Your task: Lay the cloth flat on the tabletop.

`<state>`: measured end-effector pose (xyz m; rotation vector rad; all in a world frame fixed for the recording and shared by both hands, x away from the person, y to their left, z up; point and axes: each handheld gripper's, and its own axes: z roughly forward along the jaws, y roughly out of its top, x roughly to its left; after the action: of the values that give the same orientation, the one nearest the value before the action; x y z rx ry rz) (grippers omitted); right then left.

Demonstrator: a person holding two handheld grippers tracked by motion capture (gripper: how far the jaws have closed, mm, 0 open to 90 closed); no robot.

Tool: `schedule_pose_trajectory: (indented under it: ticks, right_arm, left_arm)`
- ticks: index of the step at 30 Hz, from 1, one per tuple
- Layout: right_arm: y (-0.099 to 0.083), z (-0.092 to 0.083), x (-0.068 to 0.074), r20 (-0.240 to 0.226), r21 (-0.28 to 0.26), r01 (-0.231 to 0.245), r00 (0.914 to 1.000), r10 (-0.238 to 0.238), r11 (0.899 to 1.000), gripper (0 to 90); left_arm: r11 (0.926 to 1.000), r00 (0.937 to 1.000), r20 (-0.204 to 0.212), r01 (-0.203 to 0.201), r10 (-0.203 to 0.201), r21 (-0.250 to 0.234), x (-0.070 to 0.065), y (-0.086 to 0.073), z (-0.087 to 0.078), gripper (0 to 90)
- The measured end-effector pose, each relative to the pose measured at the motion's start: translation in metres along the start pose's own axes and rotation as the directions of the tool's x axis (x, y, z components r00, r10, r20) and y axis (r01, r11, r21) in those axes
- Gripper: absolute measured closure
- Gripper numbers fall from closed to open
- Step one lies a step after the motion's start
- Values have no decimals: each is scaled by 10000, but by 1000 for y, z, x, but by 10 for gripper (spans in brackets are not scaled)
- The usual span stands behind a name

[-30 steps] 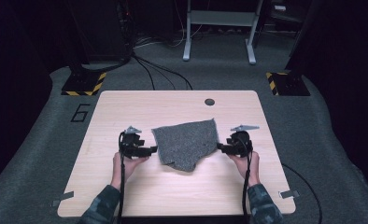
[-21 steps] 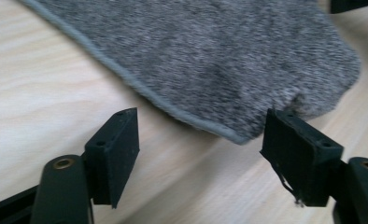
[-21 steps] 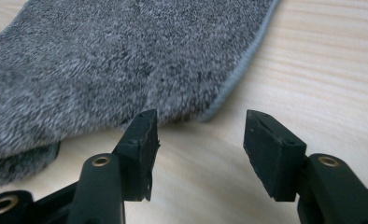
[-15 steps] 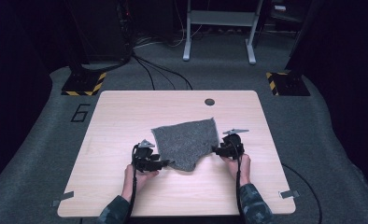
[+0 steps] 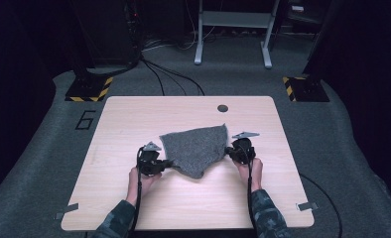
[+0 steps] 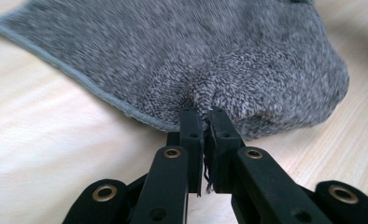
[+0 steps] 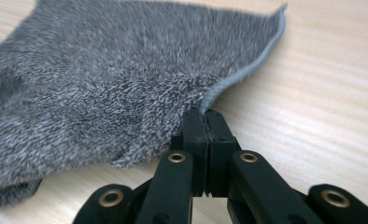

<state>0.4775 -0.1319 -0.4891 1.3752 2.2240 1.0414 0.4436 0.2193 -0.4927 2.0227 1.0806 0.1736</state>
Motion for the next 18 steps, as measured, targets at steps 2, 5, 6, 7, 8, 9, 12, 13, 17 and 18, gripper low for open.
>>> schedule_pose_trajectory:
  ticks: [2, 5, 6, 7, 8, 9, 12, 13, 17, 18]
  right_arm:
    - [5, -9, 2, 48, -215, 145, 9999, -144, 9997, 899]
    - [17, -27, 7, 128, -550, 214, 9997, -207, 9983, 899]
    - [21, -34, 9, 164, -673, 267, 9995, -257, 9974, 899]
    - [26, -41, 12, 221, -781, 327, 9993, -310, 9964, 899]
    - [26, -41, 12, 221, -781, 327, 9993, -310, 9964, 899]
    - [38, -53, 16, 400, -1063, 446, 9984, -406, 9933, 899]
    - [54, -47, 12, 665, -999, 400, 9972, -335, 9942, 898]
    - [59, -37, 10, 695, -703, 263, 9974, -214, 9972, 887]
    - [55, -3, 1, 558, 371, -98, 9984, 77, 9993, 742]
    - [50, -1, 0, 441, 506, -142, 9990, 120, 9986, 713]
  left_arm:
    - [10000, 10000, -56, 26, -26, -62, 8, 7, -7, 861]
    - [9996, 9997, 39, 242, -242, -144, 19, 19, -17, 860]
    - [9996, 9997, 39, 242, -242, -144, 19, 19, -17, 860]
    - [9992, 9993, 80, 374, -373, -169, 26, 27, -25, 859]
    - [9992, 9993, 80, 374, -373, -169, 26, 27, -25, 858]
    - [9993, 9995, -16, 326, -326, -155, 31, 32, -28, 856]
    - [9990, 9978, -511, 435, -432, 41, 44, 44, -23, 812]
    - [9959, 9942, -779, 780, -743, 457, 51, 47, -11, 729]
    - [9919, 9911, -854, 1080, -1022, 665, 52, 36, 1, 496]
    - [9919, 9911, -854, 1080, -1022, 665, 52, 36, 1, 470]
